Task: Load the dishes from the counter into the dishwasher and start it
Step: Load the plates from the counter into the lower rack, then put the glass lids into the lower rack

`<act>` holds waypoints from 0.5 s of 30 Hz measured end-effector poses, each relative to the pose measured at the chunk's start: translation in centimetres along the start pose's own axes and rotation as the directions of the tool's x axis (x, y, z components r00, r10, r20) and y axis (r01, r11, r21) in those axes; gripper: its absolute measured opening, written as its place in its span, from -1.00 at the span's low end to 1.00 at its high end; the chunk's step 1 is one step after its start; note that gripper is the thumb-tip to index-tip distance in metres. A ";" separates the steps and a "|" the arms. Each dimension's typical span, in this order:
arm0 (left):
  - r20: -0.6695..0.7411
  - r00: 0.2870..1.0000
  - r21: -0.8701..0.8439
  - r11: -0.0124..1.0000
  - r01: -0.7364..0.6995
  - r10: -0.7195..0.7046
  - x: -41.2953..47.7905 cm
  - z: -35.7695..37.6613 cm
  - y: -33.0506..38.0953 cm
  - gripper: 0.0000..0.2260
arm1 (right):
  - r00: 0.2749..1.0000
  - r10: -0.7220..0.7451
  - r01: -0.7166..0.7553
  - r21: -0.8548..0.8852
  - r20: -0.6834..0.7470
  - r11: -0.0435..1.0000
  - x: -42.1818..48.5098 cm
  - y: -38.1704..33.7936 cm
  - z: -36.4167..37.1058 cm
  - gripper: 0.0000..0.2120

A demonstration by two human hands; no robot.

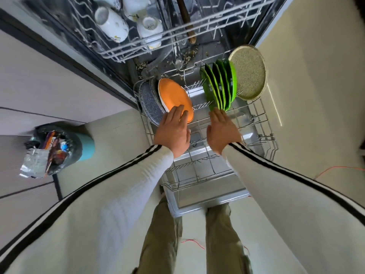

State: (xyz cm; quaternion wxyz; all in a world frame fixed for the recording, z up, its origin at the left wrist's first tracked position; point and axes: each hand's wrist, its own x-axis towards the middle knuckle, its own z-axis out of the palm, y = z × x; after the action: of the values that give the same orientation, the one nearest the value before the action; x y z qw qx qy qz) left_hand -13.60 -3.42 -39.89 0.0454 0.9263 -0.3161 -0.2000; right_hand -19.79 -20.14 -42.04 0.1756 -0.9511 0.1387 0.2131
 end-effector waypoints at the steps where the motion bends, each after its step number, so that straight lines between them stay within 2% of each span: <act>1: 0.014 1.000 0.003 1.000 0.021 -0.021 -1.1 -1.1 0.5 -0.49 | 1.000 -0.030 0.029 -0.043 -0.009 0.999 -1.3 -0.5 -0.9 -0.45; 7: 0.017 0.993 -0.035 0.992 0.117 -0.117 -11.0 -9.2 4.2 -0.45 | 0.992 -0.123 0.122 -0.150 0.002 0.981 -11.3 -4.9 -8.1 -0.42; 11: -0.032 0.953 -0.146 0.945 0.293 -0.301 -19.1 -12.6 6.8 -0.45 | 0.959 -0.272 0.284 -0.234 0.082 0.930 -17.7 -9.0 -11.6 -0.43; 15: -0.058 0.892 -0.193 0.882 0.431 -0.449 -25.6 -14.9 6.3 -0.44 | 0.921 -0.375 0.390 -0.221 0.110 0.894 -21.4 -14.1 -13.6 -0.44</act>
State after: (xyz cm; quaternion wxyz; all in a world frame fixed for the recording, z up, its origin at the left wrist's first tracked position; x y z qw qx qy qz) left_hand -29.68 6.38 -16.21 0.0958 0.9751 -0.0760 -0.1849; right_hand -28.86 -8.76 -16.95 0.1028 -0.9665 -0.0835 0.2201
